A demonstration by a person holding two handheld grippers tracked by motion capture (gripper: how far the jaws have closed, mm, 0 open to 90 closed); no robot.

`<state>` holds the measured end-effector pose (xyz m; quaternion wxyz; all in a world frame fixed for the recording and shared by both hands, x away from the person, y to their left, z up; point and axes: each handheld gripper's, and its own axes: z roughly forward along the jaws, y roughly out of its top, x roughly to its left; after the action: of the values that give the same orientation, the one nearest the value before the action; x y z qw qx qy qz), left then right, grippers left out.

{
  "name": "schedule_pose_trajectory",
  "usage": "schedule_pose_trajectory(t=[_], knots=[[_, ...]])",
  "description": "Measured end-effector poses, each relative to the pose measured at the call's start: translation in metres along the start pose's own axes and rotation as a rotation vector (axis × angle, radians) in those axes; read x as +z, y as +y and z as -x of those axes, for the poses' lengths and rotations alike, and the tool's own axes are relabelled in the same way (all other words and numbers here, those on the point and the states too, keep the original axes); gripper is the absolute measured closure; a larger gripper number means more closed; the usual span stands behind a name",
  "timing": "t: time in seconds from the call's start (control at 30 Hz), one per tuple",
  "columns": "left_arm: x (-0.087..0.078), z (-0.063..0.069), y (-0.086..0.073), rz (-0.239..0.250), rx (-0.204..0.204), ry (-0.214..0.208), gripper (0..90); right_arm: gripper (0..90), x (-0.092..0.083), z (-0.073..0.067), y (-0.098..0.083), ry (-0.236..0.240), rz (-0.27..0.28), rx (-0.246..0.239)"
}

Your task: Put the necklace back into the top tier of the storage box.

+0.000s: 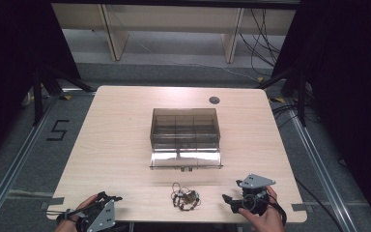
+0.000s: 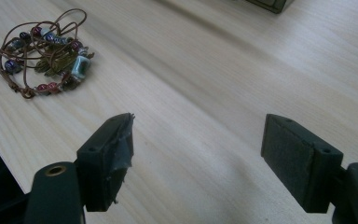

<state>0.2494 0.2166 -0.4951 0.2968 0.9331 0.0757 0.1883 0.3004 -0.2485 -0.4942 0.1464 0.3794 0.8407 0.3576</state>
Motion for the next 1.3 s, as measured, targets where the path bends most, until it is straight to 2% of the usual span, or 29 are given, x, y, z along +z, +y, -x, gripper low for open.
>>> schedule_pose_trajectory(t=[0.03, 0.1, 0.13, 0.17, 0.2, 0.33, 0.37, 0.67, 0.83, 1.0, 1.03, 1.07, 1.1, 1.17, 1.23, 1.3], knots=[[0.000, 0.000, 0.000, -0.001, 0.000, 0.005, 17.9, 26.0, 0.001, 0.000, 0.000, -0.003, -0.001, -0.018], [0.000, 0.000, 0.000, -0.003, 0.002, 0.005, 17.9, 26.0, 0.001, -0.001, 0.000, -0.002, -0.005, -0.015], [0.000, 0.000, 0.000, -0.002, 0.002, 0.003, 17.9, 25.8, 0.000, -0.004, 0.000, 0.011, -0.024, 0.024], [0.000, 0.000, 0.000, -0.003, 0.004, 0.002, 17.9, 25.8, 0.000, -0.004, 0.000, 0.011, -0.024, 0.024], [0.000, 0.000, 0.000, -0.005, 0.006, 0.004, 17.9, 25.4, 0.002, -0.001, 0.001, 0.003, -0.001, -0.025], [0.000, 0.000, 0.000, -0.005, 0.003, 0.003, 17.9, 25.0, 0.002, -0.002, 0.001, 0.014, -0.004, -0.018], [0.000, 0.000, 0.000, -0.003, 0.001, 0.003, 17.9, 25.0, 0.003, -0.002, 0.002, 0.025, -0.014, -0.035], [0.000, 0.000, 0.000, -0.006, 0.007, 0.006, 17.9, 24.8, 0.002, -0.005, 0.005, 0.021, -0.013, -0.034], [0.000, 0.000, 0.000, -0.003, 0.005, 0.003, 17.9, 24.8, 0.003, -0.008, 0.009, 0.030, -0.015, -0.053], [0.000, 0.000, 0.000, -0.005, 0.007, 0.005, 17.9, 24.9, 0.006, -0.017, 0.013, 0.063, -0.035, -0.047], [0.000, 0.000, 0.000, -0.005, 0.007, 0.005, 17.9, 24.9, 0.006, -0.018, 0.014, 0.064, -0.039, -0.061], [0.000, 0.000, 0.000, -0.005, 0.007, 0.005, 17.9, 24.8, 0.008, -0.021, 0.016, 0.081, -0.035, -0.068], [0.000, 0.000, 0.000, -0.005, 0.006, 0.003, 17.9, 24.8, 0.010, -0.022, 0.016, 0.077, -0.024, -0.071], [0.000, 0.000, 0.000, -0.006, 0.008, 0.005, 17.9, 24.8, 0.008, -0.023, 0.018, 0.087, -0.038, -0.074], [0.000, 0.000, 0.000, -0.004, 0.008, 0.004, 17.9, 24.5, 0.012, -0.027, 0.020, 0.097, -0.016, -0.074], [0.000, 0.000, 0.000, -0.005, 0.009, 0.006, 17.9, 24.2, 0.013, -0.029, 0.022, 0.113, -0.025, -0.079]])
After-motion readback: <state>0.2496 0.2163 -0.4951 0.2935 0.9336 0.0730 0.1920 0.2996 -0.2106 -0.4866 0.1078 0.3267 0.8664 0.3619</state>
